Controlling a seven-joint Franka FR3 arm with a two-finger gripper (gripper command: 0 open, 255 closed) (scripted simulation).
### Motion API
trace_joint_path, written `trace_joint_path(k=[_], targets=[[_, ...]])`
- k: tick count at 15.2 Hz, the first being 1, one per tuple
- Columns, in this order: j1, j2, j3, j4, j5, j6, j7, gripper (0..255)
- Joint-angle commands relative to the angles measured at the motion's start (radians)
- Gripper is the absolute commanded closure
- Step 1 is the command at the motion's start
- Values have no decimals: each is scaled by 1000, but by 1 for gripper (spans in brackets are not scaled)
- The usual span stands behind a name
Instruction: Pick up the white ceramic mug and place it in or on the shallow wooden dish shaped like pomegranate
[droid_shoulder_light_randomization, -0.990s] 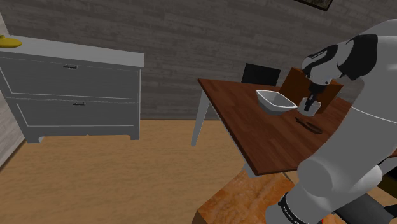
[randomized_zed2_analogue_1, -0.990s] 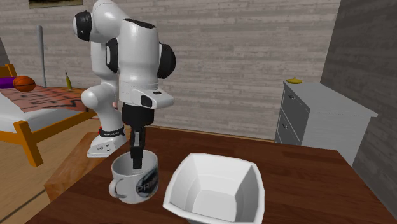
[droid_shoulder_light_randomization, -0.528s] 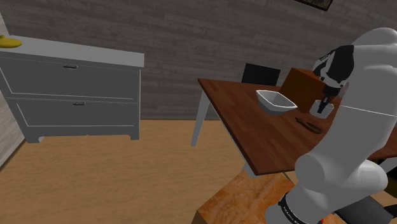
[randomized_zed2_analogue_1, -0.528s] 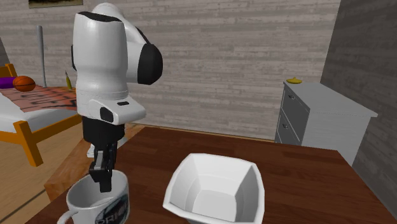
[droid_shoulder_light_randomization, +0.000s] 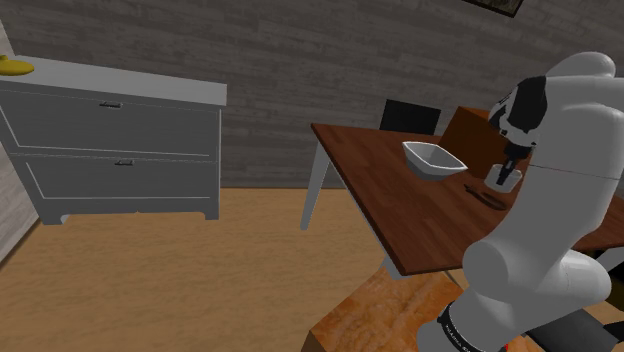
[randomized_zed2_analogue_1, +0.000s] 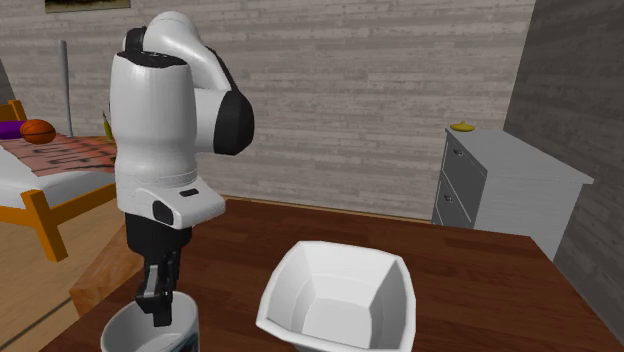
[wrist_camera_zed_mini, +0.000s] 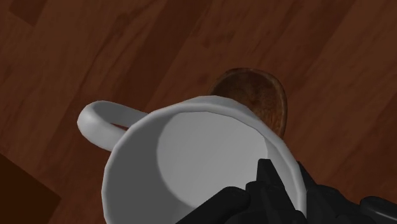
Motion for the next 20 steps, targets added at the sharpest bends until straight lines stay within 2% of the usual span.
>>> trace_joint_path(k=[1,7,14,15,20], targets=[[-2,11,5,-17,8,27,-2,255],[-13,48,21,-57,35,97,-11,255],[-13,48,21,-57,35,97,-11,255],[-13,48,21,-58,34,98,-11,0],[-13,48,21,-57,35,97,-11,0]])
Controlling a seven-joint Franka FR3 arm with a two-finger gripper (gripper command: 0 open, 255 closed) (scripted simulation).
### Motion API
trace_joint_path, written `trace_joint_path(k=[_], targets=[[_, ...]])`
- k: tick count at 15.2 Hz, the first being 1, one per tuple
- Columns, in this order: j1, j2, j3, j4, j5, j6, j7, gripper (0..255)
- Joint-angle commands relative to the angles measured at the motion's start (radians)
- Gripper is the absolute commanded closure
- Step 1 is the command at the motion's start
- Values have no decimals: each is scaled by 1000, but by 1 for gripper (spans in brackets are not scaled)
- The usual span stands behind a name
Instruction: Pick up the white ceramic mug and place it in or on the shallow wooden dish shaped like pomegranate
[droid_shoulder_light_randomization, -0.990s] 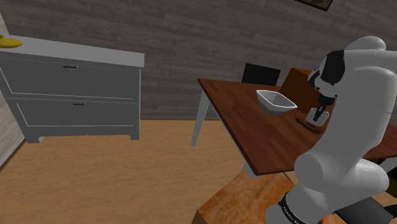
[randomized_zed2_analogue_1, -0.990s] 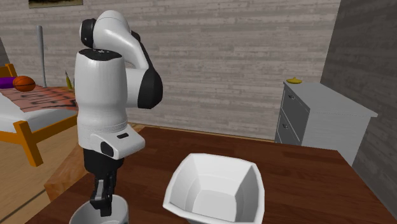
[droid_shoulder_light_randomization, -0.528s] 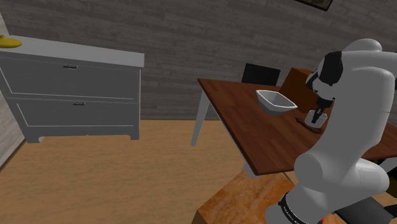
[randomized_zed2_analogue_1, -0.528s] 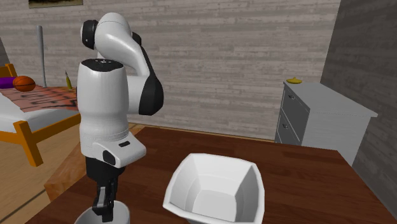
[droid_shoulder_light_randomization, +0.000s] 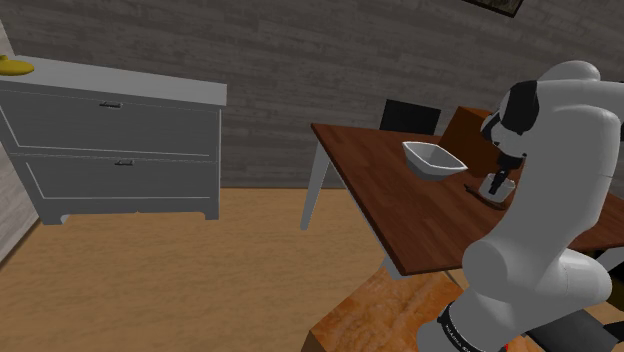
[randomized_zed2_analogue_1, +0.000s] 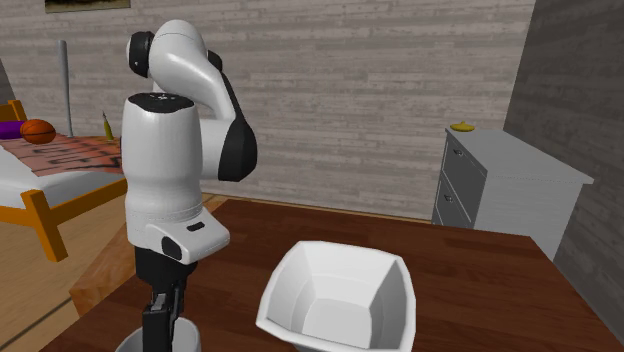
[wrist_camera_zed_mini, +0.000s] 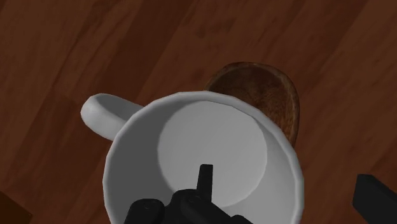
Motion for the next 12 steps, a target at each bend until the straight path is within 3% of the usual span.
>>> trace_joint_path(k=[1,4,12], targets=[[8,-17,-7,12,-12,-27,8,0],[28,-60,-23,53,-43,-104,27,0],[29,-60,-23,53,-43,-104,27,0]])
